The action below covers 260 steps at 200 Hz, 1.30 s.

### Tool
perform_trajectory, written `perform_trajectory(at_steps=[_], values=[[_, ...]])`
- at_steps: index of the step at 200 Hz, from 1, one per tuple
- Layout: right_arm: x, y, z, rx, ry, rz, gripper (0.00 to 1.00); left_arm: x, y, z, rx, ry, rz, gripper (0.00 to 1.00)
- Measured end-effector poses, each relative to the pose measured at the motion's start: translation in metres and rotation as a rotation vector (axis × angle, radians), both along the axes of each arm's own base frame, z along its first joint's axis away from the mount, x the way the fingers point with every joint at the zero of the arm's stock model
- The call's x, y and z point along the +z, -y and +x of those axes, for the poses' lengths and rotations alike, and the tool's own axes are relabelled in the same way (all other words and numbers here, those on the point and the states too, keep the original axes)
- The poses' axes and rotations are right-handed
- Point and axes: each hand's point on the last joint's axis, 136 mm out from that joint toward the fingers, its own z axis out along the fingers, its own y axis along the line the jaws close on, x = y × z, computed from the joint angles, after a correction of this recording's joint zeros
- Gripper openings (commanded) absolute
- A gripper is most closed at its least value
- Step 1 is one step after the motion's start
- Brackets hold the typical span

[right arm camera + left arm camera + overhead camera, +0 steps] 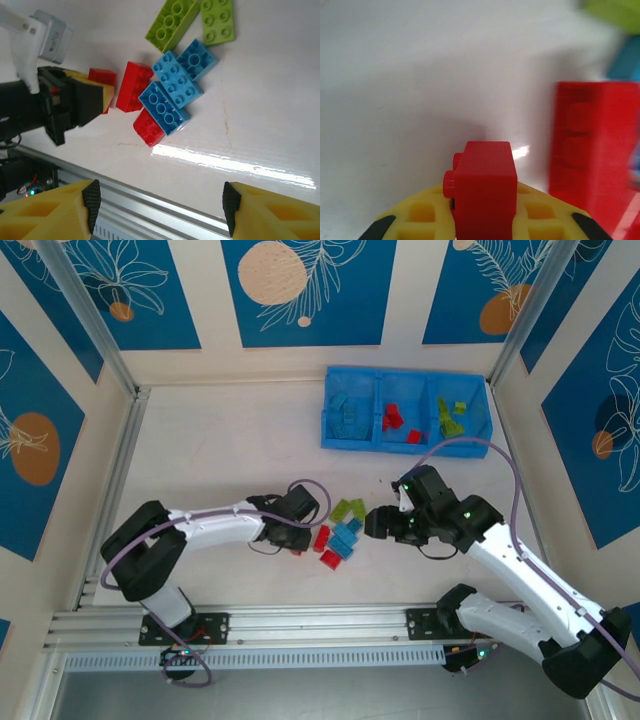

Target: Sort the legos into containers by color

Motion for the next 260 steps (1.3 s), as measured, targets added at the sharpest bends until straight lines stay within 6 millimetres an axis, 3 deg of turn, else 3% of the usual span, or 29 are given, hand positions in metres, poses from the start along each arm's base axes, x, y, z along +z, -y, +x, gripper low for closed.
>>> perform_trajectory(at_steps=[18, 52, 72, 93, 127, 149, 170, 226, 241, 260], values=[[0.011, 0.011, 0.004, -0.064, 0.056, -0.005, 0.68, 0.05, 0.032, 0.019, -0.036, 0.096, -0.106, 0.06], [0.038, 0.038, 0.006, -0.22, 0.192, 0.023, 0.68, 0.183, 0.112, 0.095, -0.078, 0.434, -0.324, 0.02], [0.048, 0.05, 0.002, -0.279, 0.232, 0.05, 0.68, 0.217, 0.153, 0.143, -0.088, 0.578, -0.358, 0.0], [0.05, 0.059, -0.004, -0.317, 0.239, 0.054, 0.68, 0.207, 0.189, 0.187, -0.102, 0.654, -0.329, 0.0], [0.047, 0.07, -0.013, -0.35, 0.229, 0.041, 0.68, 0.152, 0.224, 0.24, -0.143, 0.693, -0.248, 0.02], [0.045, 0.074, -0.017, -0.359, 0.221, 0.033, 0.68, 0.133, 0.24, 0.258, -0.177, 0.73, -0.225, 0.19], [0.042, 0.076, -0.019, -0.361, 0.208, 0.024, 0.67, 0.141, 0.25, 0.276, -0.175, 0.792, -0.241, 0.32], [0.039, 0.079, -0.023, -0.368, 0.194, 0.019, 0.67, 0.164, 0.246, 0.282, -0.17, 0.818, -0.253, 0.43], [0.039, 0.079, -0.023, -0.368, 0.194, 0.019, 0.67, 0.167, 0.239, 0.272, -0.177, 0.768, -0.254, 0.42], [0.04, 0.078, -0.022, -0.367, 0.195, 0.019, 0.67, 0.177, 0.22, 0.243, -0.193, 0.698, -0.277, 0.42]])
